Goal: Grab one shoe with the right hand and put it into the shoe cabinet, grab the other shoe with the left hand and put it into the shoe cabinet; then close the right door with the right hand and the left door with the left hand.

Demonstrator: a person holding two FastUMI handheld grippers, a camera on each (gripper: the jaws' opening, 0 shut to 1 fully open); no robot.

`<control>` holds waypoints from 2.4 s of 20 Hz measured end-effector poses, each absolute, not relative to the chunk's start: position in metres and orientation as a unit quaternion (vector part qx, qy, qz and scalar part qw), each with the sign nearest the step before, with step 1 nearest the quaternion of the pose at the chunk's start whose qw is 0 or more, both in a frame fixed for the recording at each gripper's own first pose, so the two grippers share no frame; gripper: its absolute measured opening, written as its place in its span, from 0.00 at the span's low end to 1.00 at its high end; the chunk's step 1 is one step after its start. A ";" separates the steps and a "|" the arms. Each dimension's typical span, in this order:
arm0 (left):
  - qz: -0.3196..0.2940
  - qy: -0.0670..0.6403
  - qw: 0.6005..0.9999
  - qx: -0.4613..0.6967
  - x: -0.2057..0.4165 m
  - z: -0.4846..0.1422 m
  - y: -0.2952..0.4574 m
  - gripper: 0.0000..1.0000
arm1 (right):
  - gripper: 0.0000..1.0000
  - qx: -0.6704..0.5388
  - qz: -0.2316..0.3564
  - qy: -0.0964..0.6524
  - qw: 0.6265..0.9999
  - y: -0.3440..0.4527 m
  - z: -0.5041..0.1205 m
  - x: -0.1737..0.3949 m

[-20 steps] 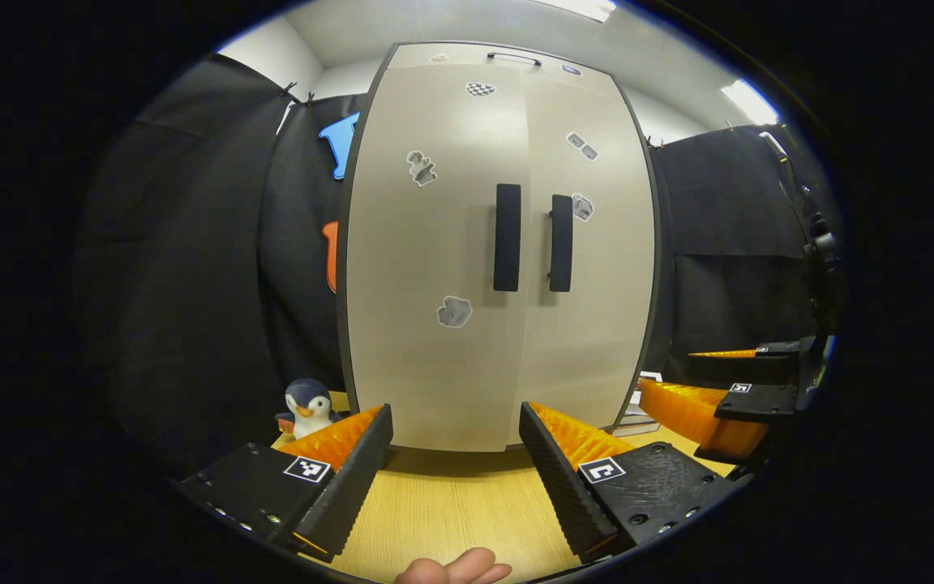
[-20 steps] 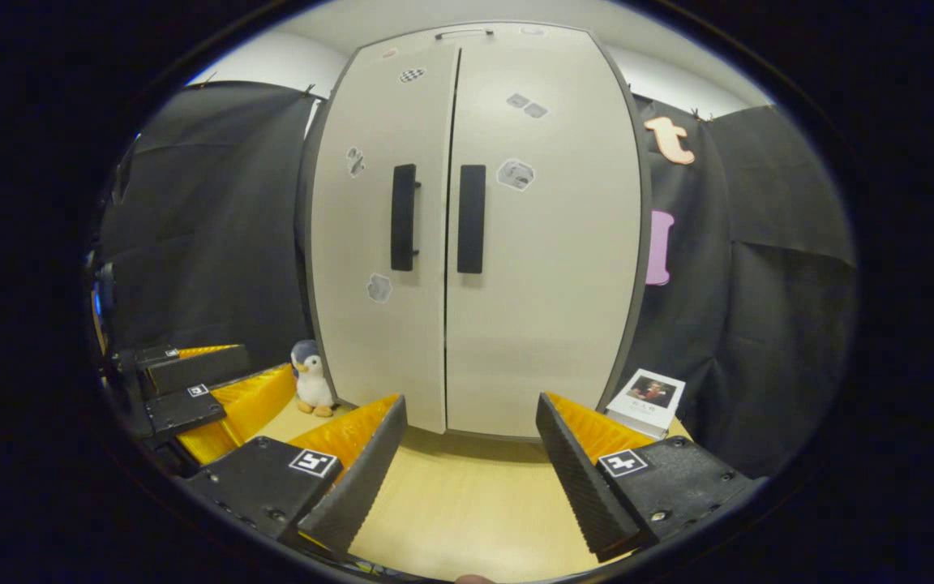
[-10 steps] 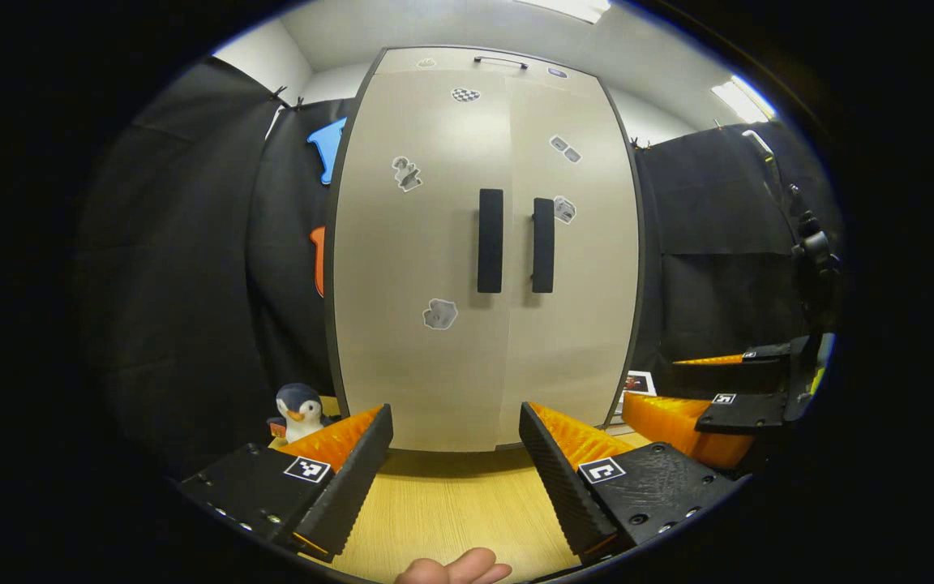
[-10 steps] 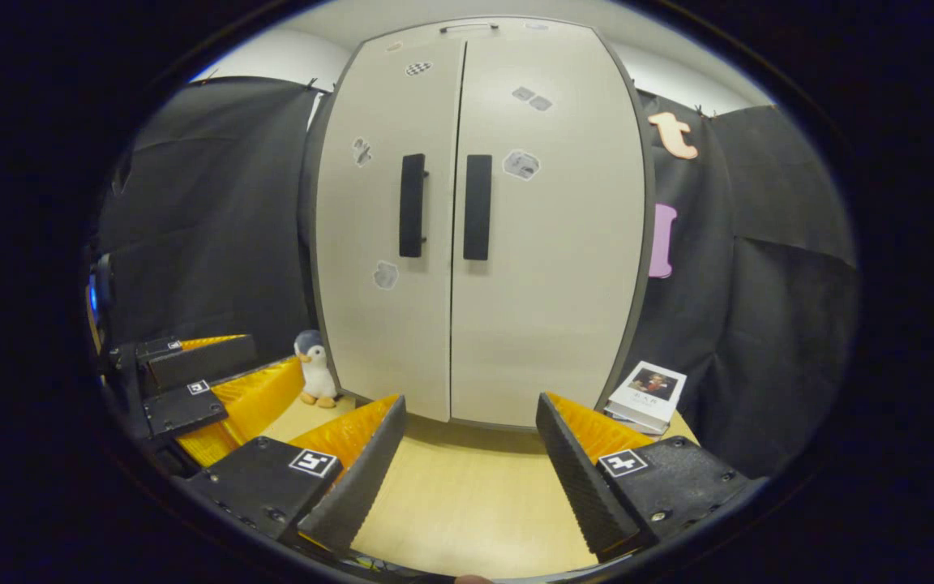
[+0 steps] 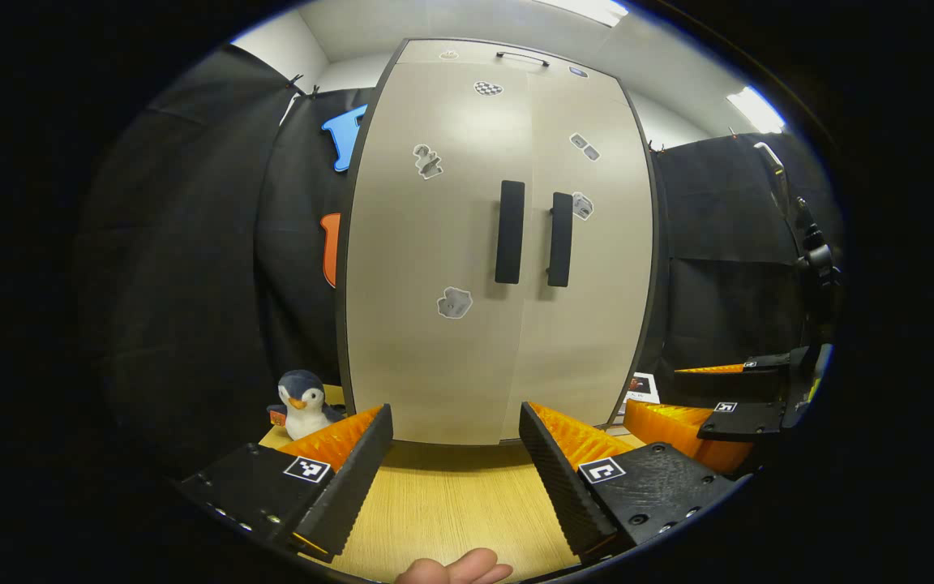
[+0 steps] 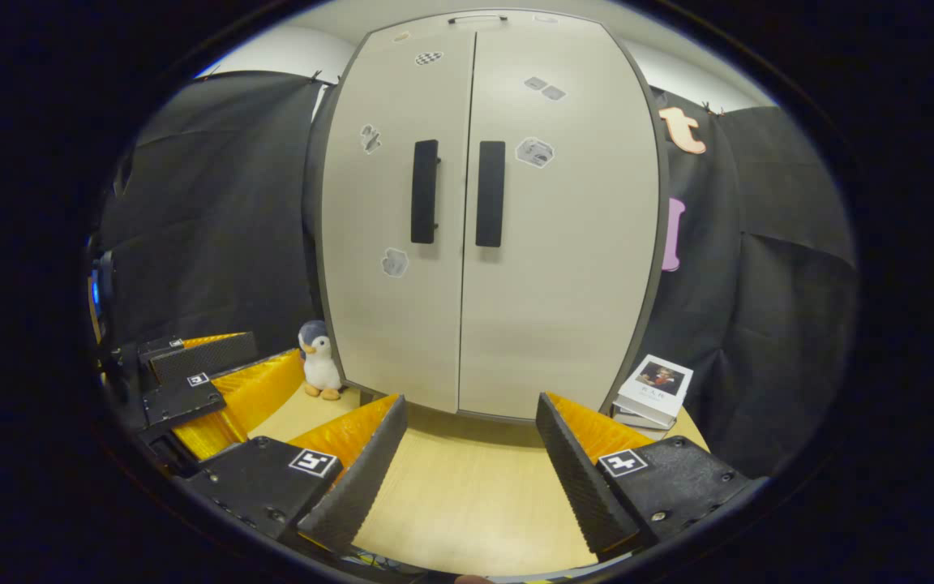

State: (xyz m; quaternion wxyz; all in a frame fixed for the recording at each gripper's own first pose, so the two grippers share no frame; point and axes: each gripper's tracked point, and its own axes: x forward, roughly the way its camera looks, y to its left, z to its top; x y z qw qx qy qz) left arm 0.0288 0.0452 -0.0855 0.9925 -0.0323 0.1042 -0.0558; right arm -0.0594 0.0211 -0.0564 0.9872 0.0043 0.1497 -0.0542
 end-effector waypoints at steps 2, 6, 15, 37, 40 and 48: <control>-0.058 0.109 0.992 -0.034 0.030 -0.089 0.046 0.95 | 1.00 0.007 -0.054 0.152 0.987 0.023 -0.059 -0.058; -0.058 0.114 0.991 -0.036 0.029 -0.091 0.051 0.95 | 1.00 0.016 -0.054 0.158 0.986 0.025 -0.060 -0.057; -0.042 0.123 0.991 -0.045 0.020 -0.096 0.066 0.95 | 1.00 0.018 -0.042 0.159 0.986 0.037 -0.061 -0.053; 0.005 0.033 0.999 -0.011 0.035 -0.042 0.074 0.95 | 1.00 0.007 -0.114 0.006 0.993 -0.024 0.014 -0.064; 0.000 0.033 0.999 -0.005 0.032 -0.045 0.071 0.95 | 1.00 0.002 -0.114 0.009 0.993 -0.022 0.011 -0.067; 0.007 0.012 1.000 0.011 0.021 -0.036 0.082 0.95 | 1.00 -0.003 -0.113 0.003 0.994 -0.013 0.009 -0.071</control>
